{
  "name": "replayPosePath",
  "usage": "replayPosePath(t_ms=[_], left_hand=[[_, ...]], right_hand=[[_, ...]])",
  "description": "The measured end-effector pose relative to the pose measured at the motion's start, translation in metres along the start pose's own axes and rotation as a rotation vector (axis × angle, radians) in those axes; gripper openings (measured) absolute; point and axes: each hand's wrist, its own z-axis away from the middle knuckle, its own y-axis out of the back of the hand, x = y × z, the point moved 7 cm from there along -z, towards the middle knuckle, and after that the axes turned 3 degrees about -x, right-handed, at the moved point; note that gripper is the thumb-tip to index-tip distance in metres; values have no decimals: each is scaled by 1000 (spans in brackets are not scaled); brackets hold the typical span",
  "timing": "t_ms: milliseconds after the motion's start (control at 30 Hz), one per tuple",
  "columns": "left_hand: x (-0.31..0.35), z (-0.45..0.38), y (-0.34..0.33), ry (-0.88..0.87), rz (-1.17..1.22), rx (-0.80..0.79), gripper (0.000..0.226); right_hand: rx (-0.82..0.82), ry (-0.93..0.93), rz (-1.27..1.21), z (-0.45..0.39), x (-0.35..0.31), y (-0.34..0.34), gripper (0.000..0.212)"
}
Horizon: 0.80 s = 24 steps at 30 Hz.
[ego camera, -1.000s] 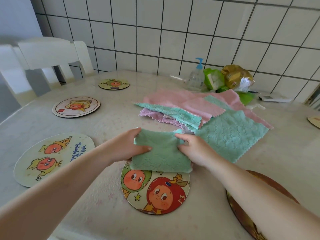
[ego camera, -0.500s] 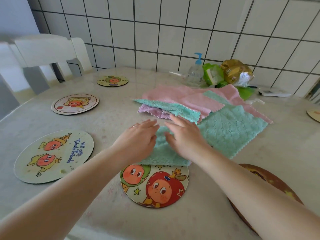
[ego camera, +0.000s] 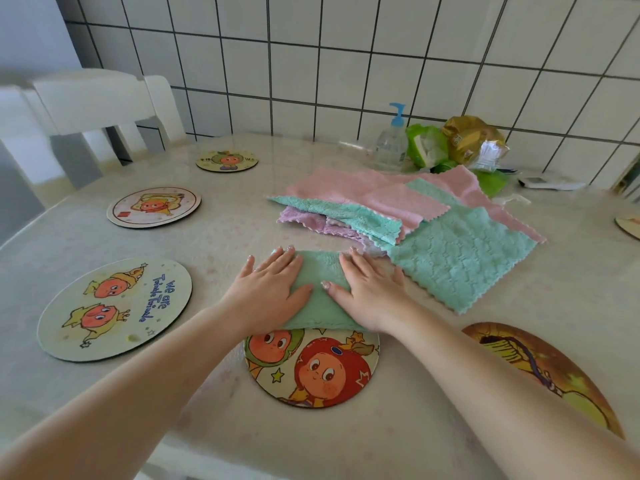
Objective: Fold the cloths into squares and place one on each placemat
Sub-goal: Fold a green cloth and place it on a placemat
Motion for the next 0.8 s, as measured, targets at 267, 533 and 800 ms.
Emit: replayPosePath(t_ms=[267, 533, 800], left_hand=[[-19, 19, 17, 62, 100, 124, 64], [-23, 42, 20, 77, 442, 107, 35], [-24, 32, 31, 74, 792, 268, 34]], right_hand=[[189, 13, -287, 22, 26, 34, 65], [86, 41, -512, 31, 23, 30, 47], [237, 101, -861, 21, 17, 36, 40]])
